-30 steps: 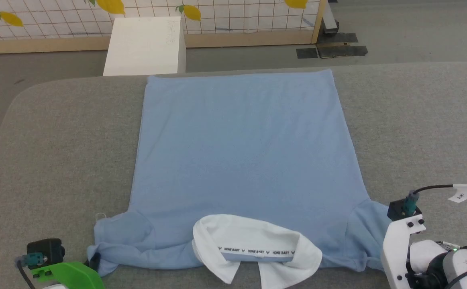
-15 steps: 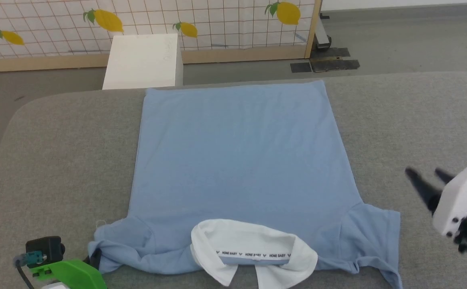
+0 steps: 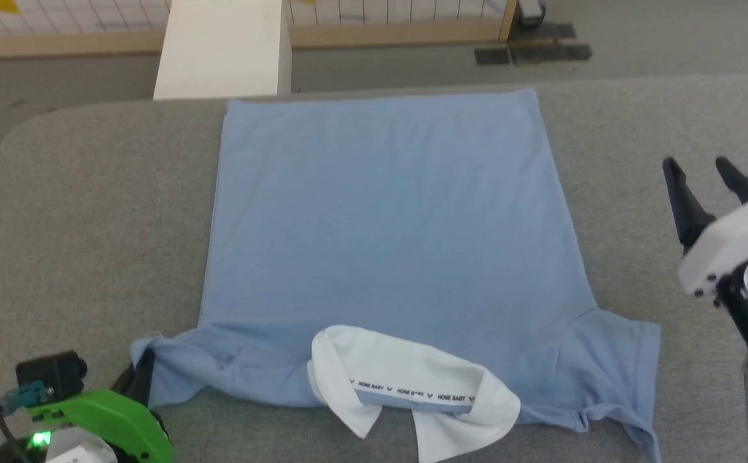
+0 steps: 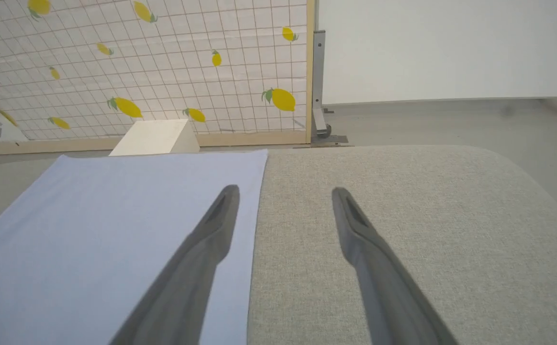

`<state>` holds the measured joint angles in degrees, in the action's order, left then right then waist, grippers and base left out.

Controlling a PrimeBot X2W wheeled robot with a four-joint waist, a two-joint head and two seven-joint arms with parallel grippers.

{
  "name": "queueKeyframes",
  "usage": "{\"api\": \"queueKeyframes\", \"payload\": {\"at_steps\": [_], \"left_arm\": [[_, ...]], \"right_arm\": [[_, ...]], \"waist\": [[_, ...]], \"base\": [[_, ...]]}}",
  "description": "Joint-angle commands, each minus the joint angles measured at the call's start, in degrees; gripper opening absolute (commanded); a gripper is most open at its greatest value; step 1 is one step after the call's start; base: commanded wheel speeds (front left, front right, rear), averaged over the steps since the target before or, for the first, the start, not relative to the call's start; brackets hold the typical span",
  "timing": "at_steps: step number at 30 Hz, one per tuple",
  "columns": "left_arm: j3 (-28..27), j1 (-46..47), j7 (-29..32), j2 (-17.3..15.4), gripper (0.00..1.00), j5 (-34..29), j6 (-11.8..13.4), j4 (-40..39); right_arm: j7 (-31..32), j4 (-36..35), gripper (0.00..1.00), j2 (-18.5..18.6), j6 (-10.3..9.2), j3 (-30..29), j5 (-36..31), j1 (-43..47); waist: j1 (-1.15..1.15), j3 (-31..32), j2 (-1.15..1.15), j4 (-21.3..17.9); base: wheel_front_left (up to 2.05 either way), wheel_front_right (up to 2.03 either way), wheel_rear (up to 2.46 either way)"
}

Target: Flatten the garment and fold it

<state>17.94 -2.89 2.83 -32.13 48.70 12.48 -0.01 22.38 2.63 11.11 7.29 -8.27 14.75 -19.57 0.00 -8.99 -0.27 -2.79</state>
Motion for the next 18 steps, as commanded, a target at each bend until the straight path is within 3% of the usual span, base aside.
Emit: {"api": "queueKeyframes", "payload": {"at_steps": [1,7,18], "left_arm": [[-0.5,1.5,-0.8,-0.7,0.00,-0.4,-0.6,-1.0],[-2.1,2.5,-3.5,-1.6,0.00,-0.5,-2.2,-6.5],[-4.5,2.9,-6.2,-3.5,0.00,0.0,-4.7,-14.5]], "right_arm": [[-0.5,1.4,1.00,0.2,0.20,0.2,-0.9,-2.9],[2.2,7.7,1.00,0.5,0.20,-0.5,-4.6,-15.0],[15.1,11.3,1.00,2.4,0.20,-1.5,-12.7,-34.0]], "waist": [[0.00,-5.7,0.27,1.7],[0.00,-14.8,0.27,4.6],[0.00,-28.5,0.27,9.7]], "base": [[0.00,0.00,0.00],[0.00,0.00,0.00],[0.00,0.00,0.00]]}}
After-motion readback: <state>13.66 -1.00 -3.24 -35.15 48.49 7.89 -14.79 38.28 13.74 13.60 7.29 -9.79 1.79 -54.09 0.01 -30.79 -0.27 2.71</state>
